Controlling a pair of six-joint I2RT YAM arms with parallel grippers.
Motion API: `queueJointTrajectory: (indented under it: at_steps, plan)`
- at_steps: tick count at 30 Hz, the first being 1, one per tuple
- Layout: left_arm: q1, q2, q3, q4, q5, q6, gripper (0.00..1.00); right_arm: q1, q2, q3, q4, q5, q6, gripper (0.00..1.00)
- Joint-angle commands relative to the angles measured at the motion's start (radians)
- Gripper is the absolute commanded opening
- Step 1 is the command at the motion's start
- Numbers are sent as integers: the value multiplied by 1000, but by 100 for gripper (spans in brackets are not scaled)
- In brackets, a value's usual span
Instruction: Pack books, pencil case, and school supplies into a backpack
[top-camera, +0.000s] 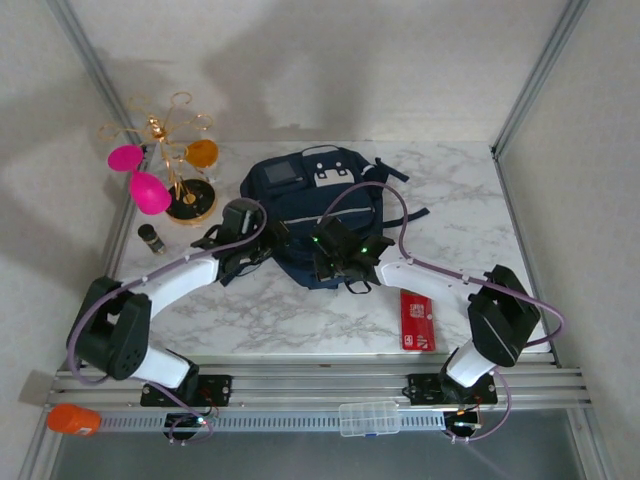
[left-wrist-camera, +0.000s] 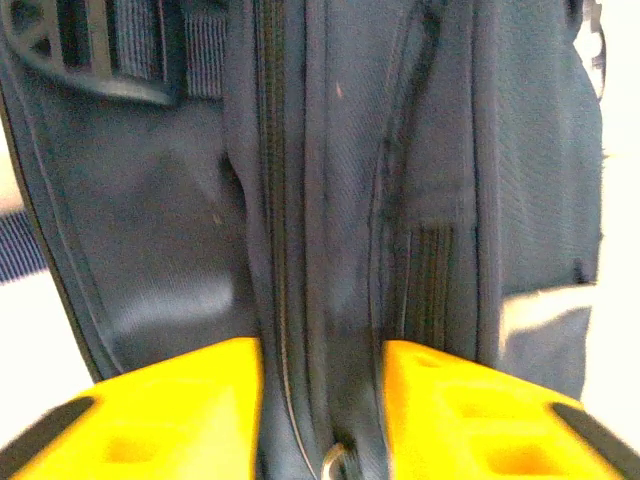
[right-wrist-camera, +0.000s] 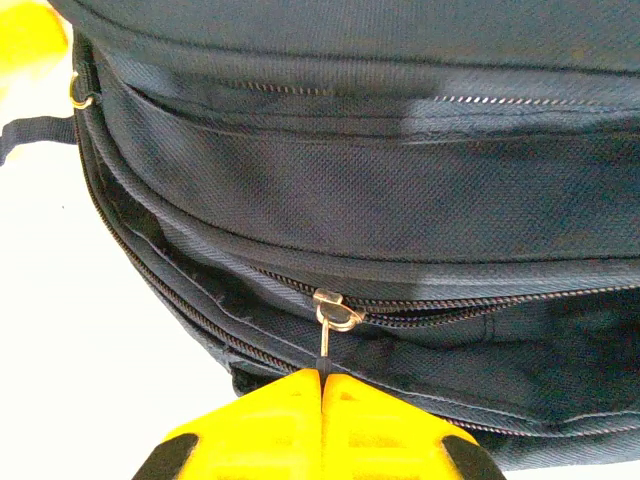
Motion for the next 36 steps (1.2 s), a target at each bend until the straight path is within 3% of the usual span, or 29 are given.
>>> queueJointTrajectory:
  at_steps: [1,8,13,20,25,30,36]
  plan:
    - [-64,-80,-71,69,-18,-158,47,10,4,17,18,-20,-5,0]
    - [-169,-33,-71,142,-114,-343,50,6,-7,-31,45,-3,-20,0]
    - [-210,33,-26,71,-262,-390,40,0,-2,-45,70,-5,-31,0]
    - [-224,95,-22,40,-339,-432,23,-24,1,-63,101,7,-28,0]
    - [-226,77,15,-28,-437,-350,0,-31,2,-52,63,47,-38,0]
    - [-178,-41,-26,-104,-457,-226,0,-64,-44,-78,18,53,-53,0]
    - [-25,-169,-54,-233,-344,24,0,-62,-68,-67,-81,153,-135,0]
